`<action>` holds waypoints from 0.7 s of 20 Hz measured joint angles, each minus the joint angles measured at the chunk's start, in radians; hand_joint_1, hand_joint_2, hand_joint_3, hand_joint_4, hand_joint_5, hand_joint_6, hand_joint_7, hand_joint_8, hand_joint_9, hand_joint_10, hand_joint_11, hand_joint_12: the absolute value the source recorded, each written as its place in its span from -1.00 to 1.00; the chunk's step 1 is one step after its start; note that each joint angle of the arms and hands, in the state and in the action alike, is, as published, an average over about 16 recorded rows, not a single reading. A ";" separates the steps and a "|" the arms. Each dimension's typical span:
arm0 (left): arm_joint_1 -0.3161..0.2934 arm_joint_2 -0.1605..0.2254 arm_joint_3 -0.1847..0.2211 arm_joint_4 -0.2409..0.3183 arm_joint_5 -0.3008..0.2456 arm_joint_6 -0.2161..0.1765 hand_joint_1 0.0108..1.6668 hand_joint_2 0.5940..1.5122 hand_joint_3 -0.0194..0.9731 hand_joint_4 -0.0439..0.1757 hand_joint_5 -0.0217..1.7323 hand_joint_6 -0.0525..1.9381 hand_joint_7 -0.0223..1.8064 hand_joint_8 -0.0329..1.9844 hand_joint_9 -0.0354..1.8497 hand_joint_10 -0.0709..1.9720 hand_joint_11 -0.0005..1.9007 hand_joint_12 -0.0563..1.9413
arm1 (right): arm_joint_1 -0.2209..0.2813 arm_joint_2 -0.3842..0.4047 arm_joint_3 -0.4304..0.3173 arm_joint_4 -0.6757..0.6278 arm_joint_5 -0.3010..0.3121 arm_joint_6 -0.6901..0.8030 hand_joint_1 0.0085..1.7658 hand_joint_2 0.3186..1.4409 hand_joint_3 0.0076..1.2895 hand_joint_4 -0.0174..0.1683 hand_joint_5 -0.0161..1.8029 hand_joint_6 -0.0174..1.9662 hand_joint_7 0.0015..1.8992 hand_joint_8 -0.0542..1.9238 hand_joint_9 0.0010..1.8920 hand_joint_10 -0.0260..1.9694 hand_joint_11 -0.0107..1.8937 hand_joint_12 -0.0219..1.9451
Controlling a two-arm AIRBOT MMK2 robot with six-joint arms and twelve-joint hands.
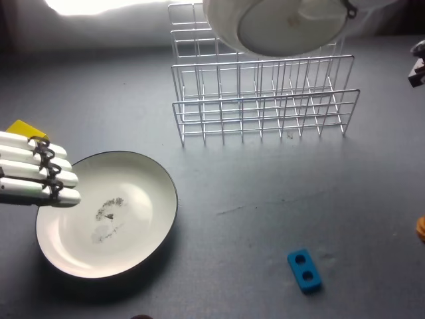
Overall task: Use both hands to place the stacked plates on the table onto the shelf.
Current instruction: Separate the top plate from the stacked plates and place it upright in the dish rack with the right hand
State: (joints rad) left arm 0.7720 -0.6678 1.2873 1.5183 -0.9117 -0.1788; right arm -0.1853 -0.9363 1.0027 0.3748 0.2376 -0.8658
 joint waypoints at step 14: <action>0.151 -0.071 0.007 -0.126 0.140 0.002 -0.98 0.08 -0.92 -0.61 -0.95 -0.94 -0.96 -0.98 -0.95 -0.92 -0.98 -0.93 | 0.026 -0.070 0.159 -0.018 -0.135 0.095 0.50 0.14 -0.99 -0.89 0.13 -0.19 0.16 -0.14 0.12 -0.02 -0.16 0.25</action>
State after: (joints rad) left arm 0.9234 -0.7390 1.2939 1.3918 -0.7713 -0.1768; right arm -0.1595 -1.0060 1.1618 0.3569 0.1024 -0.7708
